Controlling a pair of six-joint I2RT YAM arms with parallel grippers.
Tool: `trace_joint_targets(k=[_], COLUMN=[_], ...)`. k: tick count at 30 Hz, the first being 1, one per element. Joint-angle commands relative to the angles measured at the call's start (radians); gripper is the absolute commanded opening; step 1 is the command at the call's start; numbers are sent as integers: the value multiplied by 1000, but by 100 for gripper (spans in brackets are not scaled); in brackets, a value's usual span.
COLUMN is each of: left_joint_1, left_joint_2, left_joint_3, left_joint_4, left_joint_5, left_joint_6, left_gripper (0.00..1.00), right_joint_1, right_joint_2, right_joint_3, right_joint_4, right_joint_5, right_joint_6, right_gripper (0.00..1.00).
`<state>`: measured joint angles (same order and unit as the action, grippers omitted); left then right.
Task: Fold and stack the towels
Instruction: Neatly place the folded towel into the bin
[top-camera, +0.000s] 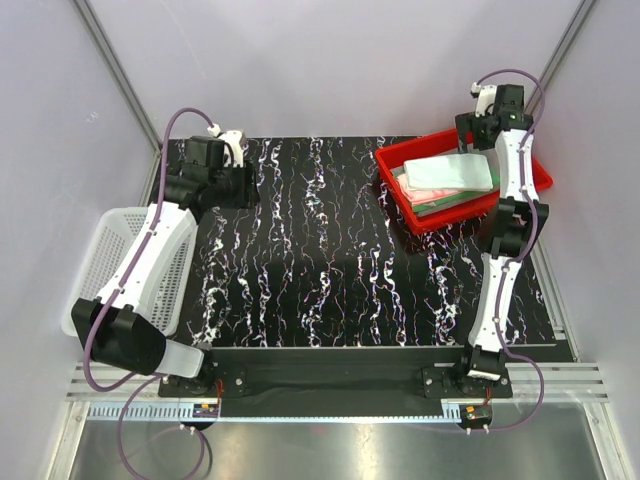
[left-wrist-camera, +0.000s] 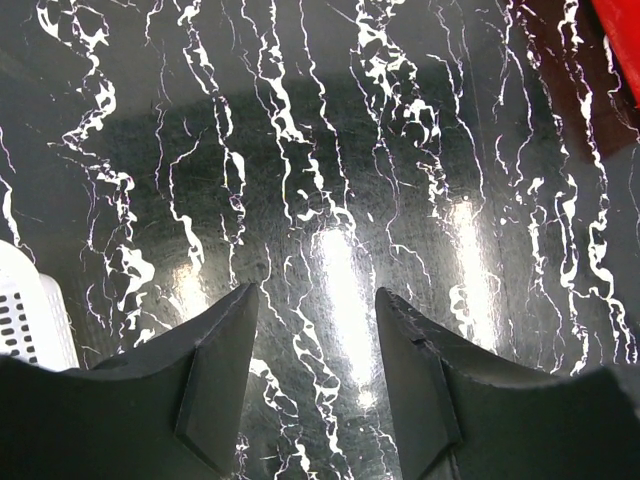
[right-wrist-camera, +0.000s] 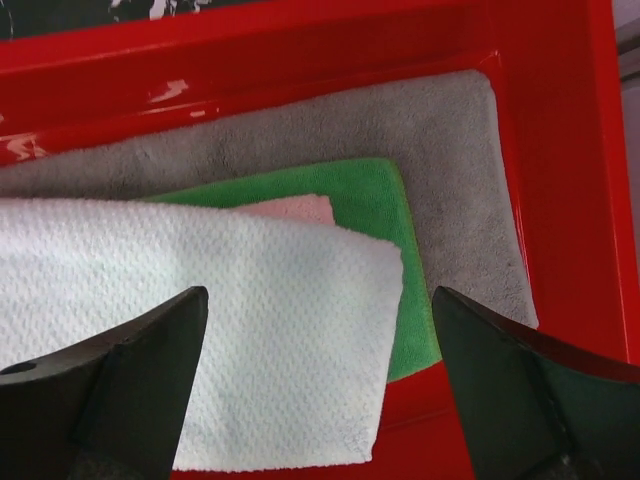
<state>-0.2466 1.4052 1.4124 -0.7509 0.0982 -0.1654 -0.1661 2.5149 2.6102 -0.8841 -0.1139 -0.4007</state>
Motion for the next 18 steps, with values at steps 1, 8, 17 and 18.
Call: trace_joint_targets(k=[1,8,17,18], left_joint_1=[4,4,3,3], left_joint_2=[-17,-40,-64,-71], left_joint_3=[56,25,-23,-29], left_joint_4=[27,36,67,77], left_joint_5=[37,55,138,152], left_joint_6=[7,9,-2,-3], left_gripper=[56,56,57,57], right_joint_1=[16,130,273,289], right_joint_2=[-131,-324,-337,-340], right_joint_3=[-46,-341,-515,-542], right_joint_4=[155,244,257,263], right_joint_5=[-15,20,75,79], right_joint_6=[97,278,318,313], right_gripper=[100,100,65,65])
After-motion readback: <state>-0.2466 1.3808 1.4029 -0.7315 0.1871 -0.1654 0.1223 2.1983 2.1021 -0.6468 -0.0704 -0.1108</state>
